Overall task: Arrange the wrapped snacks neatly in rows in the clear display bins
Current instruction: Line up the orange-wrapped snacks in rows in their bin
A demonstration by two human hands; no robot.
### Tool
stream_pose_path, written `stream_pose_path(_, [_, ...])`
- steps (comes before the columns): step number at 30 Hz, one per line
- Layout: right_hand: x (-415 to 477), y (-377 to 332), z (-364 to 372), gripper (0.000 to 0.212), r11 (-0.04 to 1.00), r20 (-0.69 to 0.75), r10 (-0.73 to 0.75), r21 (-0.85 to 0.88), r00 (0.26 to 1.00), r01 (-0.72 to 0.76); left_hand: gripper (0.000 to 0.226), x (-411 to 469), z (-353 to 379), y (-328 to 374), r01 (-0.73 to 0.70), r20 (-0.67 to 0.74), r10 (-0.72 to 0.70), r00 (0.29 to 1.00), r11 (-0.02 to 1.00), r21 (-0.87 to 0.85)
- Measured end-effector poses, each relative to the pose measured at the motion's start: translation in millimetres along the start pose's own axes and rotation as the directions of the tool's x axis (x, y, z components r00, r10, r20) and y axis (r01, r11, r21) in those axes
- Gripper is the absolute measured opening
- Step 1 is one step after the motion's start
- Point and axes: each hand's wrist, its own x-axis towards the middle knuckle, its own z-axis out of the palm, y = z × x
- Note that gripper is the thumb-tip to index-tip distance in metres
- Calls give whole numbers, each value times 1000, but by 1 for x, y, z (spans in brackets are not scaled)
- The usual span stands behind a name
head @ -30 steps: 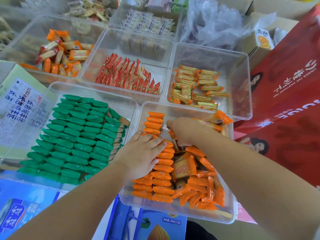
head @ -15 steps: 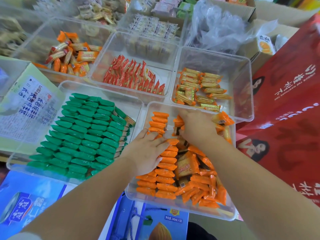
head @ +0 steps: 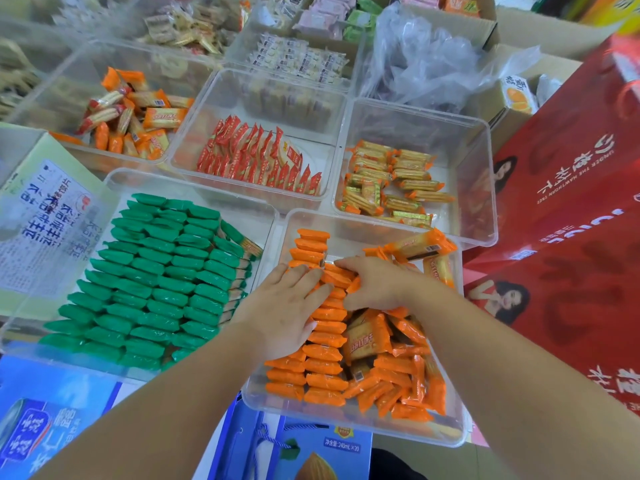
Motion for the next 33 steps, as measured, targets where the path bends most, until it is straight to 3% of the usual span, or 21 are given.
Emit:
stream_pose_path(5, [-9,4,-7,74,979,32,-63,-193,998,68,68,0,2,-1,0,7,0,1000,1000,1])
stream_pose_path(10, [-6,2,2,75,978,-3,-132,-161,991,129,74,0,5,-1,-18,20,18,1000,1000,6])
stream_pose_path(16, [-2,1,4,92,981,-100,-111,-172,989,93,78,2,6,0,-6,71,3,998,999,45])
stream_pose_path(19, [-11,8,1,83,983,-178,-114,-160,977,85,78,4,7,-1,-8,82,4,997,999,46])
stream_pose_path(22, [-20,11,-3,41,965,-218,-186,-222,958,137,78,3,7,1,-9,94,5,996,999,45])
stream_pose_path(24, [-27,11,-7,26,954,-209,-215,-254,954,160,78,3,6,1,-5,97,1,995,999,38])
stream_pose_path(29, [-49,13,-32,25,973,-320,-211,-158,924,168,76,2,4,1,-3,84,0,996,1000,29])
stream_pose_path(33, [-56,16,-53,22,973,-568,-90,126,818,195,75,2,2,2,0,80,-2,997,1000,24])
